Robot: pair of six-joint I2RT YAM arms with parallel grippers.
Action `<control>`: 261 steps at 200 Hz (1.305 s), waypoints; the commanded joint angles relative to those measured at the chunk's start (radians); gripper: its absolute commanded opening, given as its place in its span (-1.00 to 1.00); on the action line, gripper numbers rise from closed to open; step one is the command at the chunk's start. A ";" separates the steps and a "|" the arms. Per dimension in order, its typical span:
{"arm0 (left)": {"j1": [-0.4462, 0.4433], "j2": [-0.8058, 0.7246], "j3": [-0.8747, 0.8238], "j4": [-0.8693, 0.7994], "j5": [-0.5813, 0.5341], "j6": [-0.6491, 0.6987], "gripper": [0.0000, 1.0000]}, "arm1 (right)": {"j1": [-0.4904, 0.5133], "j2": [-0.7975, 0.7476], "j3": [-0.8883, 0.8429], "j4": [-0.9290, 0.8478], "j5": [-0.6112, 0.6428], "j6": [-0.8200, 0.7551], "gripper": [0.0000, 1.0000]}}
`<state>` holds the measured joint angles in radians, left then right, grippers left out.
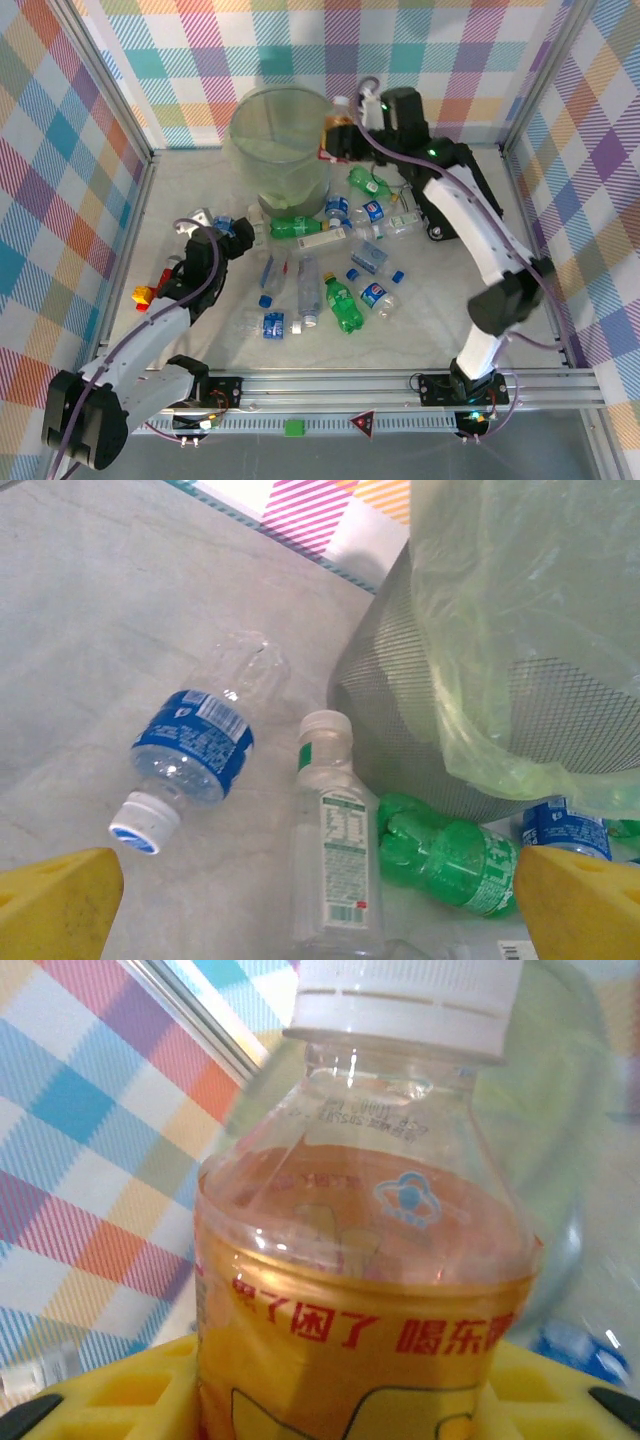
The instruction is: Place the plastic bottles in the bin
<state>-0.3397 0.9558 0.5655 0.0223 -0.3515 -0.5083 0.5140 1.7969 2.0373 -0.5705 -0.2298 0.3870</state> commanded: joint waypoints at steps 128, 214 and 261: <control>0.100 -0.071 -0.038 -0.065 0.181 -0.027 0.99 | 0.078 0.556 0.573 0.092 0.096 -0.133 0.28; 0.182 0.018 0.066 -0.074 0.273 0.012 0.99 | 0.078 0.418 0.580 0.065 0.112 -0.197 0.93; 0.221 0.167 0.168 -0.054 0.290 0.041 0.99 | 0.080 0.251 0.432 -0.037 0.073 -0.225 0.98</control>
<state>-0.1452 1.0565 0.6659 -0.0475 -0.0864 -0.5030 0.5903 2.1815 2.5347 -0.5659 -0.1272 0.1967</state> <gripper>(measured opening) 0.997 0.988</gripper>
